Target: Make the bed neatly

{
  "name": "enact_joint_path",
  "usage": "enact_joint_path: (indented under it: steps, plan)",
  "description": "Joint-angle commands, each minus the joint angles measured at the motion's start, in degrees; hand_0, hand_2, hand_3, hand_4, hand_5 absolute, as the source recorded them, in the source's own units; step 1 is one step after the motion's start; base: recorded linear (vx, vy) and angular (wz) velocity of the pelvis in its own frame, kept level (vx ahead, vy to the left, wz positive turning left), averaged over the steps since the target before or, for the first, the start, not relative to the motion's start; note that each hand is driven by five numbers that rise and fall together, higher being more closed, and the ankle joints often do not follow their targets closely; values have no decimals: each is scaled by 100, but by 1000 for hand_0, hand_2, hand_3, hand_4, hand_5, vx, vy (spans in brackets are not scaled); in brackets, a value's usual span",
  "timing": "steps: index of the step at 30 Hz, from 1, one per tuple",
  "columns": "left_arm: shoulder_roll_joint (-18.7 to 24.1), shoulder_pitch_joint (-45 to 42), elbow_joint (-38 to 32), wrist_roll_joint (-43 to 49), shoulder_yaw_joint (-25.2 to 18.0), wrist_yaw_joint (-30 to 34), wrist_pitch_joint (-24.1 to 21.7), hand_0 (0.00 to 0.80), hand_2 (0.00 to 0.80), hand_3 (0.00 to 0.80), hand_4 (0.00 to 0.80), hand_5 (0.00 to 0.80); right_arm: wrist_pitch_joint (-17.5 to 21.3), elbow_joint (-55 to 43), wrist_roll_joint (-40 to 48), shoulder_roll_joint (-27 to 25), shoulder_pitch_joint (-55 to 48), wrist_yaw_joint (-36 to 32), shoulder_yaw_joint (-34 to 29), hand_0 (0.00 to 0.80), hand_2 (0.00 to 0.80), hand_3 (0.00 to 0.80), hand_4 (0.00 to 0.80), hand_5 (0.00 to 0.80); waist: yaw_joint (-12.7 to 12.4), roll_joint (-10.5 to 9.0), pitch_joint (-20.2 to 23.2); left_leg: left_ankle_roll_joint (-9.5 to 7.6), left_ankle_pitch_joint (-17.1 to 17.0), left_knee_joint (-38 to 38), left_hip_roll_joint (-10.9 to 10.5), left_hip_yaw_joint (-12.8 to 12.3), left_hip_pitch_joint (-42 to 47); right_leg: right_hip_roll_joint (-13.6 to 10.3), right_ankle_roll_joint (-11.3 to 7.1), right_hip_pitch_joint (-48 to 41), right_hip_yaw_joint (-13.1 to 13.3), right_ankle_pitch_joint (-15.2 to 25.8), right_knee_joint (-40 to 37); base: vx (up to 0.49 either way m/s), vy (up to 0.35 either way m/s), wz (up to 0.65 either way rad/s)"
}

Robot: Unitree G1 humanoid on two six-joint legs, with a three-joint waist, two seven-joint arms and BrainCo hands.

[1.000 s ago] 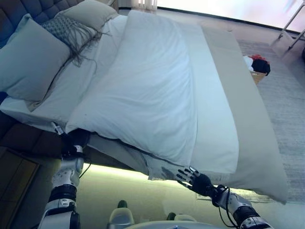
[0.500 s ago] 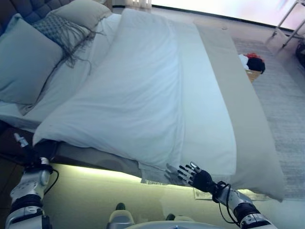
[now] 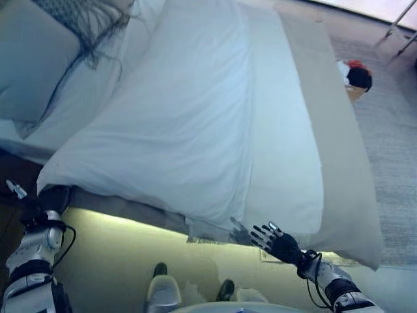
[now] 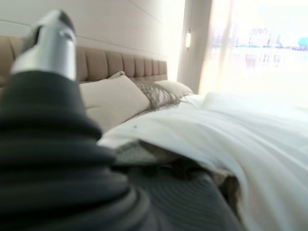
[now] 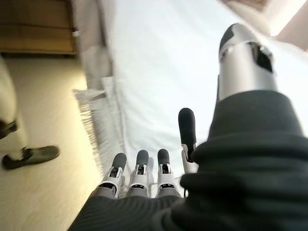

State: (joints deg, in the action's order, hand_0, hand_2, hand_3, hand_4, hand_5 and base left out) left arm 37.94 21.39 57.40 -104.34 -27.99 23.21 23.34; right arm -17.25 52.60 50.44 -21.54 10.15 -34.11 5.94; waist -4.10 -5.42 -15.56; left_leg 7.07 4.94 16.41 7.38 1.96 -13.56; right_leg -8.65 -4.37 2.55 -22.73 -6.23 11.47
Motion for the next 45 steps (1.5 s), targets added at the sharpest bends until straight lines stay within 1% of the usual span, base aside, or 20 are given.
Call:
enact_joint_path:
  steps: [1,5,7,8,9,10,11,16,21,24,27,31,35,40,42,45]
  plan:
    - [1443,-349,-54,-866,-997,879,-1269,0,0,0,0,0,257,110,373,-259,16,-35,-68,0,0,0,0,0,-809,12,-138,-214,395,948,-65,10,-763,-1176,-372,957,401,35,1446,-166,31,27]
    - [1101,-277,-141,-866,-798,886,-1325,0,0,0,0,0,214,53,361,-349,175,-84,-54,0,0,0,0,0,-825,-61,-395,-245,482,1438,-43,109,-1300,-1246,-293,1531,532,-99,2087,-108,61,7]
    - [917,-302,-157,-866,-742,979,-1263,0,0,0,0,0,186,-37,337,-381,213,-72,-50,0,0,0,0,0,-838,-96,-484,-268,483,1560,-53,133,-1492,-1264,-271,1730,554,-150,2275,-68,63,1]
    - [827,-316,-152,-866,-698,1022,-1258,0,0,0,0,0,179,-85,340,-413,231,-72,-44,0,0,0,0,0,-826,-117,-512,-255,575,1621,-53,176,-1539,-1241,-301,1802,615,-238,2386,-116,65,8]
    - [728,-335,-178,-866,-662,1026,-1269,0,0,0,0,0,183,-137,366,-458,253,-50,-43,0,0,0,0,0,-839,-116,-576,-276,512,1718,-62,165,-1696,-1267,-252,1958,589,-205,2491,-49,48,8]
    - [667,-326,-179,-866,-631,1007,-1277,0,0,0,0,0,175,-184,387,-497,295,-25,-43,0,0,0,0,0,-824,-131,-581,-253,644,1797,-66,218,-1741,-1237,-292,2024,662,-337,2609,-124,61,8]
    - [599,-298,-171,-866,-594,976,-1295,0,0,0,0,0,159,-216,439,-549,373,16,-33,0,0,0,0,0,-825,-133,-620,-255,663,1892,-75,240,-1860,-1236,-269,2154,684,-385,2729,-66,49,6]
    - [364,-230,16,-866,-440,744,-1216,0,0,0,0,0,40,-287,459,-688,628,46,9,0,0,0,0,0,-816,-152,-702,-293,715,2196,-103,294,-2238,-1230,-198,2641,746,-562,3248,-106,48,11]
    - [271,-228,445,-866,-331,550,-1107,0,0,0,0,0,-82,-365,490,-889,832,-47,111,0,0,0,0,0,-774,-129,-750,-324,761,2474,-118,310,-2532,-1220,-141,3014,825,-723,3641,-87,50,7]
    - [251,-312,511,-866,-320,509,-1024,0,0,0,0,0,-135,-502,540,-967,844,-47,129,0,0,0,0,0,-765,-114,-758,-344,806,2655,-104,309,-2687,-1230,-115,3202,873,-825,3874,-69,15,-1]
    - [167,-434,521,-866,-335,338,-1059,0,0,0,0,0,-157,-642,599,-1026,821,-56,119,0,0,0,0,0,-775,-102,-742,-355,859,2801,-136,328,-2810,-1220,-101,3327,898,-907,4005,-78,-2,2]
    - [87,-634,644,-866,-419,108,-1040,0,0,0,0,0,-281,-740,633,-1124,853,-73,58,0,0,0,0,0,-784,-68,-684,-354,910,3010,-137,353,-2955,-1254,-66,3492,914,-1031,4258,-62,0,11]
    - [-13,-786,710,-866,-475,-36,-1112,0,0,0,0,0,-287,-716,620,-1179,831,-123,15,0,0,0,0,0,-796,-30,-651,-357,937,3126,-136,365,-3020,-1286,-66,3589,947,-1100,4402,-52,-19,31]
    - [-45,-1097,806,-866,-676,-380,-1136,0,0,0,0,0,-257,-720,620,-1112,768,-176,-103,0,0,0,0,0,-834,10,-601,-335,928,3092,-142,360,-2957,-1307,-93,3516,918,-1150,4414,-25,-69,21]
    - [-72,-1224,899,-866,-768,-571,-1219,0,0,0,0,0,-273,-714,595,-1075,740,-169,-167,0,0,0,0,0,-841,34,-572,-316,897,3037,-145,352,-2899,-1309,-106,3445,903,-1166,4374,4,-63,-3]
    - [-148,-1450,1011,-866,-821,-488,-1140,0,0,0,0,0,-275,-710,609,-982,672,-121,-217,0,0,0,0,0,-841,47,-538,-270,831,2935,-104,346,-2800,-1320,-123,3324,882,-1159,4284,9,-76,-3]
